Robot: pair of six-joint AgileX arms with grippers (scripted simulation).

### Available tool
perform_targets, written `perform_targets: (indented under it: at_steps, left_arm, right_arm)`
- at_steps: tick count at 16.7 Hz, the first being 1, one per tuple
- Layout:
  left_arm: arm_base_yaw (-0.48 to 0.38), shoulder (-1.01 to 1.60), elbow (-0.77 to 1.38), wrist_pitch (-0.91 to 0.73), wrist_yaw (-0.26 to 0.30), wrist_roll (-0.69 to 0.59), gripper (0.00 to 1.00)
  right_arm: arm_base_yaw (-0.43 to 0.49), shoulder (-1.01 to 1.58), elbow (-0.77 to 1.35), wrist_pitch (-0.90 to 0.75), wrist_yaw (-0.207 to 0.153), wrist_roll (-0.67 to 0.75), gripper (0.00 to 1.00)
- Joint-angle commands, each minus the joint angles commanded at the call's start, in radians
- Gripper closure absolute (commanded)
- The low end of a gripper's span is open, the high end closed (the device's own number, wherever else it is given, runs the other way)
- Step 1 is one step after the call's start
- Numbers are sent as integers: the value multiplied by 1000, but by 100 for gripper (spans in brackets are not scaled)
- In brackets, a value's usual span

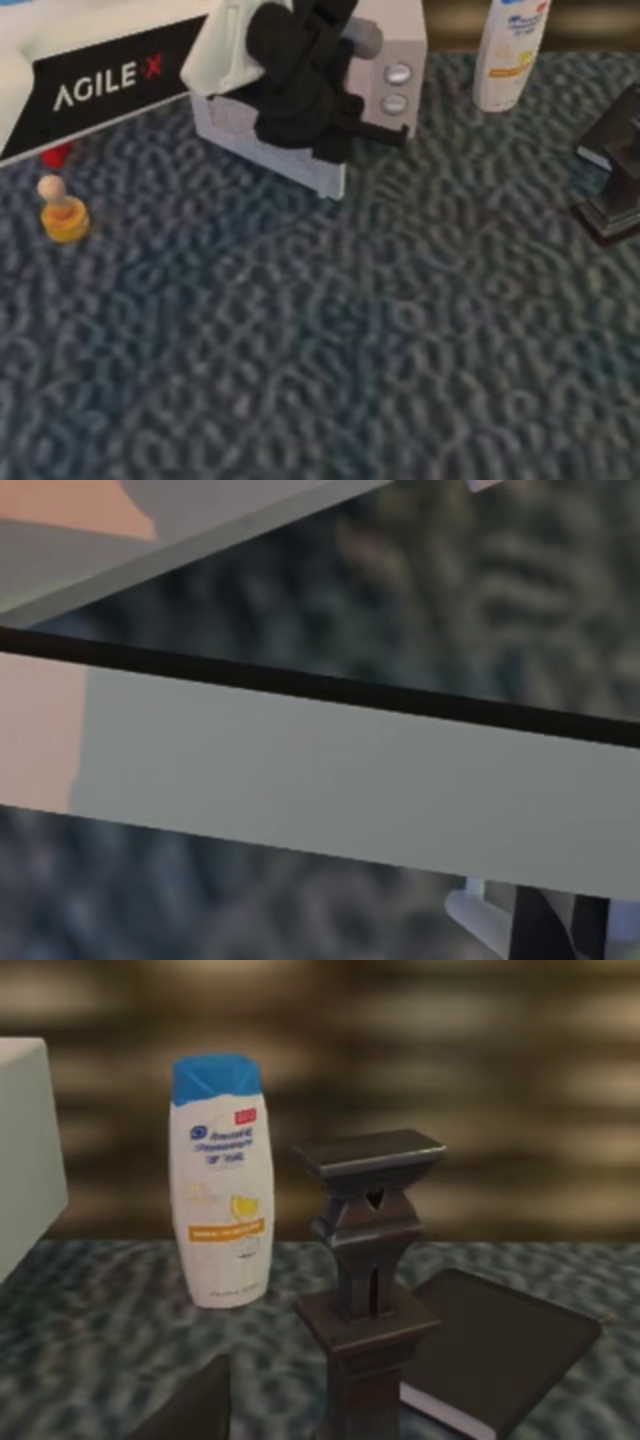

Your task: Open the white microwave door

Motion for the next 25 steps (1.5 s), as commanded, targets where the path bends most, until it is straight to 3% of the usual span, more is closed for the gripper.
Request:
perform_targets:
  at_steps: [6, 25]
  left_arm:
    - [35, -76, -105, 39, 61, 117, 100]
    - [35, -78, -107, 40, 62, 119, 100]
  right_arm:
    - [0, 0, 0, 0, 0, 0, 0]
    - [0, 0, 0, 0, 0, 0, 0]
